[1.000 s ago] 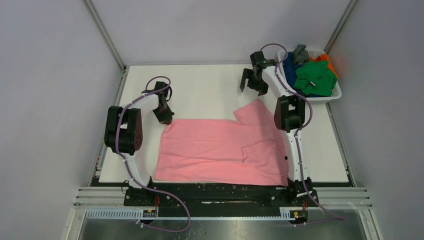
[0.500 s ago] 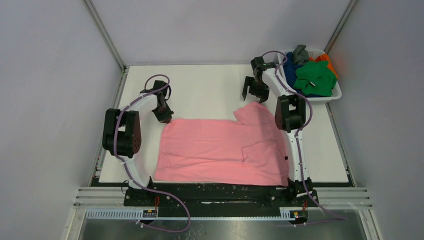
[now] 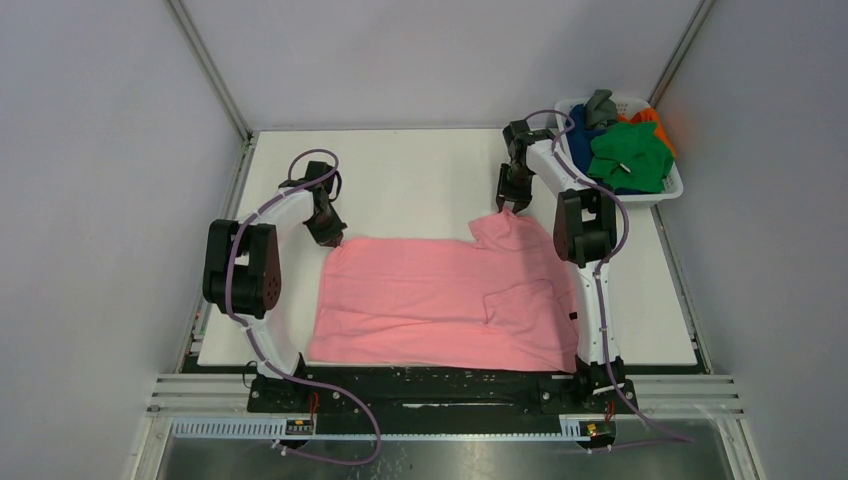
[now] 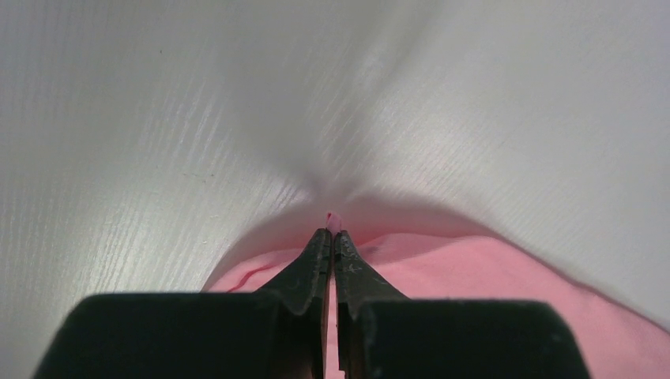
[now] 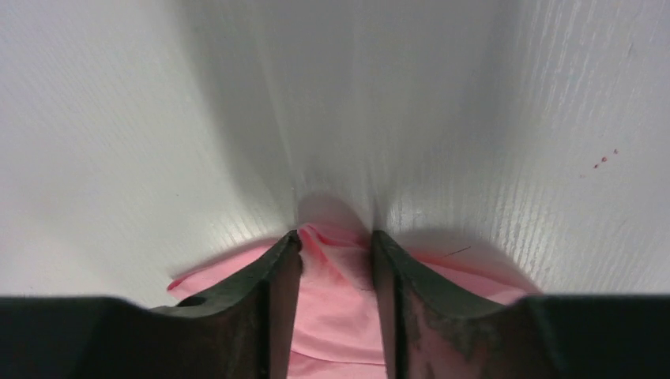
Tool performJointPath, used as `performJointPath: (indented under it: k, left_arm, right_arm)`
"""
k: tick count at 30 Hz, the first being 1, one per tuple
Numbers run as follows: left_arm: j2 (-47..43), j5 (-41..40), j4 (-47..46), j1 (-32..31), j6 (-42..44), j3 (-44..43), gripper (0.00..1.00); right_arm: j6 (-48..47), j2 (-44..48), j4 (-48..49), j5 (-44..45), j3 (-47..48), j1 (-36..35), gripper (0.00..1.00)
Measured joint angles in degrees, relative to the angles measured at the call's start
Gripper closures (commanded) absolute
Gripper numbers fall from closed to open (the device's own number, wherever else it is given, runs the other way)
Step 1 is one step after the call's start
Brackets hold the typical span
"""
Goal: Fold and stack the t-shirts
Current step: Grab the side of the flattened tshirt furthest away from the robot with both arms, then fold the other side of the tshirt into a rectangle
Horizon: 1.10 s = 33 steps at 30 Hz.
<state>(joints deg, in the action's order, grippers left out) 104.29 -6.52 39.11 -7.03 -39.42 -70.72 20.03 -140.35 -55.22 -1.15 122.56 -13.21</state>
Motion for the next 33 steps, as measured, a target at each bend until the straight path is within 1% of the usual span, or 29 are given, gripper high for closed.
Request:
performJointPath:
  k: [3, 4, 6, 8, 12, 15, 18, 22, 26, 30, 33]
  left_arm:
    - [0.0, 0.1, 0.0, 0.0, 0.0, 0.0, 1.00]
    - [0.0, 0.1, 0.0, 0.0, 0.0, 0.0, 1.00]
    - [0.0, 0.2, 0.0, 0.0, 0.0, 0.0, 1.00]
    - [0.0, 0.3, 0.0, 0.0, 0.0, 0.0, 1.00]
    - [0.0, 0.3, 0.0, 0.0, 0.0, 0.0, 1.00]
    - [-0.7, 0.4, -0.1, -0.1, 0.0, 0.1, 1.00]
    - [-3.1, 0.4, -0.7, -0.3, -0.1, 1.2, 1.00]
    - [-7.5, 0.6, -1.8, -0.8, -0.8, 4.1, 1.00]
    - [-10.1, 0.7, -2.9, -1.5, -1.6, 6.6, 1.00]
    - [-14.1, 0.5, -3.2, -2.3, -2.4, 10.7, 1.00]
    - [-18.8, 0.0, -3.3, -2.8, -2.9, 14.3, 1.00]
  right_arm:
    - [0.0, 0.0, -0.3, 0.0, -0.2, 0.0, 0.83]
    - [-0.2, 0.0, -0.3, 0.0, -0.3, 0.0, 0.88]
    - [-0.1, 0.0, -0.3, -0.1, -0.4, 0.0, 0.97]
    - [-0.2, 0.1, -0.2, -0.4, -0.5, 0.0, 1.00]
    - [-0.8, 0.8, 0.0, -0.5, -1.5, 0.0, 1.00]
    - [-1.9, 2.6, 0.9, -0.5, -4.2, 0.0, 1.00]
    - [-2.8, 7.4, 2.9, -0.7, -10.9, 0.0, 1.00]
    - [-3.8, 17.8, 6.8, -1.8, -23.0, 0.0, 1.00]
    - [-4.3, 27.8, 9.6, -2.5, -32.9, -0.5, 1.00]
    - [-4.4, 35.3, 11.4, -2.5, -41.3, -2.1, 1.00]
    - [-4.5, 40.4, 11.8, -2.3, -47.3, -4.3, 1.00]
